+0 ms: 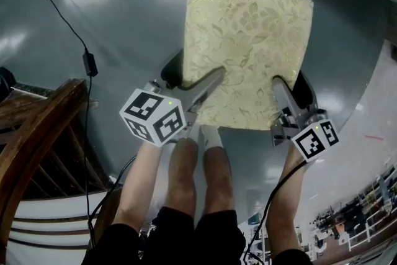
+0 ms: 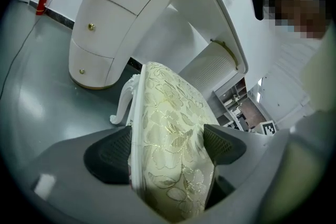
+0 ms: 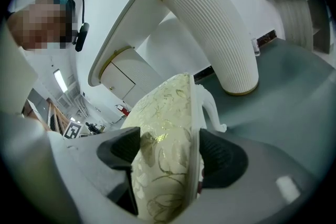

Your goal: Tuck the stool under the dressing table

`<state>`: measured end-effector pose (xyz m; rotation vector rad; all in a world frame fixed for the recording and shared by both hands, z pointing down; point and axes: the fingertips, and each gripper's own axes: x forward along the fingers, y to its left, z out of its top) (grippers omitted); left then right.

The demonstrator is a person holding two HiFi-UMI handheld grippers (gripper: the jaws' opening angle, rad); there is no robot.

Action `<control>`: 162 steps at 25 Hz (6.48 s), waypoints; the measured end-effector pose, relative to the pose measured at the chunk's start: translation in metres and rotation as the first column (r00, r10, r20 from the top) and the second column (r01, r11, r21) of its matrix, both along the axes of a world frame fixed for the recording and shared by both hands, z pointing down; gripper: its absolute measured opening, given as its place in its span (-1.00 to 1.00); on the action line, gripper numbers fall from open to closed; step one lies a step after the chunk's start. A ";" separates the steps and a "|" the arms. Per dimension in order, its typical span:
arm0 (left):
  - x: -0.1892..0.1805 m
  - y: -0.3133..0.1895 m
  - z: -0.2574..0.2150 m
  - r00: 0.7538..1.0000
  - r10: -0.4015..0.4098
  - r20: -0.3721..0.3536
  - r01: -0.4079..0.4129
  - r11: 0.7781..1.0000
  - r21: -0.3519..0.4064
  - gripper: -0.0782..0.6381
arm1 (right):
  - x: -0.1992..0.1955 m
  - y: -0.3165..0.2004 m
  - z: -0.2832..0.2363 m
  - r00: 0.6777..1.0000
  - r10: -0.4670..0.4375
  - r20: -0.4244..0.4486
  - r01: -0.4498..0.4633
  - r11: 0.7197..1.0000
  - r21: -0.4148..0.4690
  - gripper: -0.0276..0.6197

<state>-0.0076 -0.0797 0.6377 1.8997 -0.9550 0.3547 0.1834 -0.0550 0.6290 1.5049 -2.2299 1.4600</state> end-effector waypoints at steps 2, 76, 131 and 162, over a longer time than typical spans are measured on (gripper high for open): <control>0.000 0.000 0.001 1.000 -0.005 -0.009 0.005 1.000 0.001 0.46 | 0.000 0.000 0.001 1.000 0.000 0.004 0.000 1.000 0.000 0.15; 0.000 -0.002 0.000 1.000 0.023 -0.009 -0.022 0.999 0.043 0.43 | 0.004 0.003 -0.001 0.998 0.050 0.045 -0.053 0.996 0.073 0.13; -0.004 0.003 -0.006 0.998 -0.031 -0.046 0.037 0.991 0.129 0.43 | 0.002 -0.002 -0.011 0.999 -0.007 0.052 -0.002 0.986 0.167 0.10; -0.007 0.006 -0.003 0.998 -0.055 -0.042 0.060 0.991 0.123 0.43 | 0.000 -0.004 -0.006 0.998 -0.035 0.055 0.026 0.986 0.163 0.10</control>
